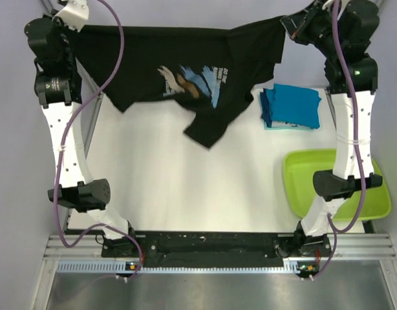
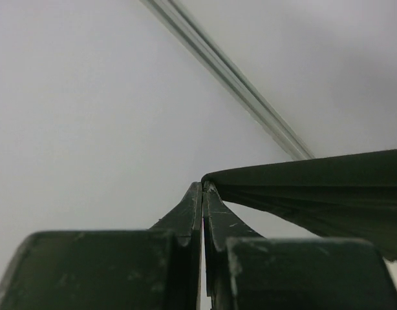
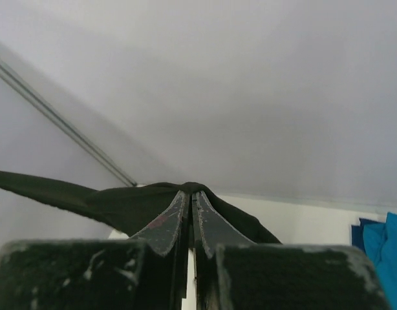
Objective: Fold and stack the t-shirts
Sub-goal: Flatten out the tshirt, then fold the flattened tshirt in 1/3 of the way
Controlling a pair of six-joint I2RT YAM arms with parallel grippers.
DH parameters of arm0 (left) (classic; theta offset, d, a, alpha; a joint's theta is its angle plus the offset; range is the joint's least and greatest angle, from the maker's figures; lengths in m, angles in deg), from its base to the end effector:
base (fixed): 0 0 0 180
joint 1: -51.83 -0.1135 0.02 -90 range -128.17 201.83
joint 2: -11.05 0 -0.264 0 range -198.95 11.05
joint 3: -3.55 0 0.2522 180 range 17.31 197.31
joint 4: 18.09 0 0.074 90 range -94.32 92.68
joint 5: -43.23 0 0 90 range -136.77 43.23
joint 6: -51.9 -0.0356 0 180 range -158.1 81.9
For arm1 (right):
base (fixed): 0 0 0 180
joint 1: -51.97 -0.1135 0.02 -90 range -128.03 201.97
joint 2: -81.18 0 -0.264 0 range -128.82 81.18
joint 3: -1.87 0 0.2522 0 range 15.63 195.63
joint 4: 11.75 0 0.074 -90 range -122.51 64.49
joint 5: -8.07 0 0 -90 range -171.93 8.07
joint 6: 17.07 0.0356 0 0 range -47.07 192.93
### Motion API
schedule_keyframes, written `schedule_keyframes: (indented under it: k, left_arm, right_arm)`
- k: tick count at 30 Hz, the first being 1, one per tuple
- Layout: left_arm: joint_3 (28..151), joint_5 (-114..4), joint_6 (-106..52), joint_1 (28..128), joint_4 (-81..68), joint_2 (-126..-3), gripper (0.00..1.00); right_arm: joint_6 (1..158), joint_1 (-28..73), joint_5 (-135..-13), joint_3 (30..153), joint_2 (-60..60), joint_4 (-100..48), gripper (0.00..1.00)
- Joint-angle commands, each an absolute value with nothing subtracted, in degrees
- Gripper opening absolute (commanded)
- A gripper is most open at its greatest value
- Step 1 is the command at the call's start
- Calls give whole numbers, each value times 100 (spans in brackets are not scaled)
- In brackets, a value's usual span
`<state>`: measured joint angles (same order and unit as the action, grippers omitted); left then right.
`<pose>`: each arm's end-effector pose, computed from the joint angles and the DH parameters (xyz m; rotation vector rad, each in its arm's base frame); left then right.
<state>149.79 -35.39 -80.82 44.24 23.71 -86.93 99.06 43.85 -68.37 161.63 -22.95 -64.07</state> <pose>0.3289 0.0509 0.5754 0.2950 1.4901 0.8546 0.3307 0.0556 0.5840 0.0494 1.5498 0.6548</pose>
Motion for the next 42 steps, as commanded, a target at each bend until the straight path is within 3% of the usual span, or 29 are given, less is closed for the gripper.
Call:
schedule_keyframes:
  k: [1, 5, 14, 19, 22, 29, 35, 42]
  left_arm:
    - [15240, -3595, -7941, 4111, 1755, -8335, 0]
    - [14136, -4166, -7984, 3944, 1870, -7669, 0]
    - [9936, -5037, -8941, 3830, 3520, -5340, 0]
    - [8396, -5213, -9066, 3777, 5417, -4784, 0]
    - [7220, -4994, -9161, 3707, 5816, -4644, 0]
    - [5959, -4353, -8960, 3636, 4475, -4740, 0]
    - [6362, -4641, -8635, 3636, 3322, -5249, 0]
    - [7354, -5486, -8223, 3645, 2978, -6487, 0]
  right_arm:
    - [9956, 4424, -6778, 16234, -1472, -5618, 0]
    - [9877, 4424, -6462, 14453, -507, -5653, 0]
    - [10123, 4310, -5803, 9144, 2648, -6249, 0]
    - [10438, 3451, -5697, 6999, 3380, -7068, 0]
    - [10816, 2817, -5854, 5909, 3583, -7086, 0]
    - [11064, 2772, -6751, 5053, 3672, -6429, 0]
    - [10467, 2894, -6989, 5377, 2601, -5382, 0]
    - [9825, 3931, -6628, 6045, 887, -4336, 0]
